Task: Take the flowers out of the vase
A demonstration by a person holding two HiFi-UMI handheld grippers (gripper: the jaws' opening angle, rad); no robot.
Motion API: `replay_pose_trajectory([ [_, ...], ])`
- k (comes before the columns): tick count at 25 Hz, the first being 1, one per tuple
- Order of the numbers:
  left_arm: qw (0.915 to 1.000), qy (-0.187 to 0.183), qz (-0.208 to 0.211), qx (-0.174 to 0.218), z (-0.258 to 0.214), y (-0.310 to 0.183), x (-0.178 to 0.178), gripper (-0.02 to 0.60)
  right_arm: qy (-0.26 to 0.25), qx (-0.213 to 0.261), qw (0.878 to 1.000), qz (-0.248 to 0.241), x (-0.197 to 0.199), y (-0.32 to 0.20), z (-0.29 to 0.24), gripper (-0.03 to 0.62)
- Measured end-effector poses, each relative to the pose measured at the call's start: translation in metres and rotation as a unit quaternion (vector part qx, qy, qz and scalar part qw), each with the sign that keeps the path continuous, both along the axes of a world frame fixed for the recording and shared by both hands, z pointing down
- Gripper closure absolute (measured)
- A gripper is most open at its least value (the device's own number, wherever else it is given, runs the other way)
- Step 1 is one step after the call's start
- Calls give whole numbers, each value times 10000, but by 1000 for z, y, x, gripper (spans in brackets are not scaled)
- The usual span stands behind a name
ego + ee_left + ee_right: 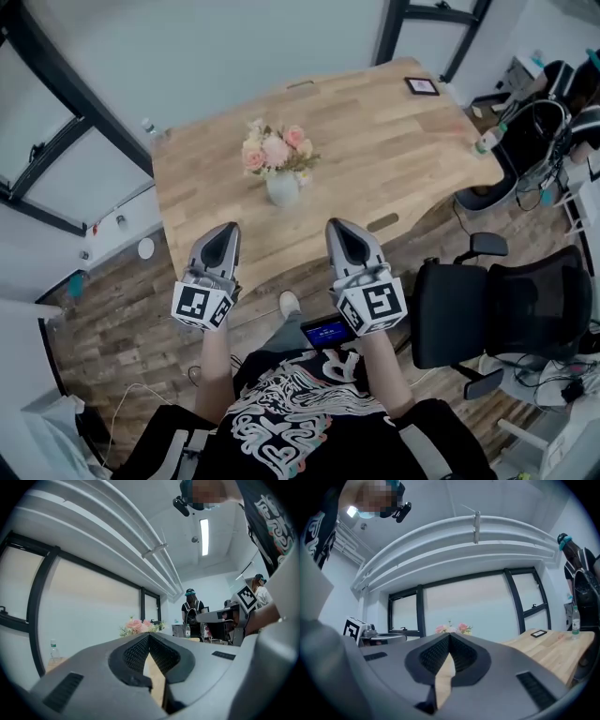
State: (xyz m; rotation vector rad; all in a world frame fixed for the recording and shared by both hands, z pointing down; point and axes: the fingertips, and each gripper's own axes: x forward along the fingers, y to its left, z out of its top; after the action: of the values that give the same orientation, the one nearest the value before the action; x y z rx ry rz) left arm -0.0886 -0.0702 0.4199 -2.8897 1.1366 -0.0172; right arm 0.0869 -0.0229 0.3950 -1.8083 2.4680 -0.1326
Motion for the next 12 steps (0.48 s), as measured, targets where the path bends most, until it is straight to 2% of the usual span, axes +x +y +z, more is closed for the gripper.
replay_pose_trajectory([
  [4, 9999, 17, 135, 34, 6, -39, 4, 578, -22, 106, 9997, 224, 10, -37, -2, 589],
  [9, 9996, 178, 199, -8, 12, -69, 8, 578, -13, -55, 9998, 215, 18, -63, -3, 589],
  [12, 9995, 135, 251, -94, 18, -77, 13, 578, 17, -62, 9999, 109, 21, -70, -6, 589],
])
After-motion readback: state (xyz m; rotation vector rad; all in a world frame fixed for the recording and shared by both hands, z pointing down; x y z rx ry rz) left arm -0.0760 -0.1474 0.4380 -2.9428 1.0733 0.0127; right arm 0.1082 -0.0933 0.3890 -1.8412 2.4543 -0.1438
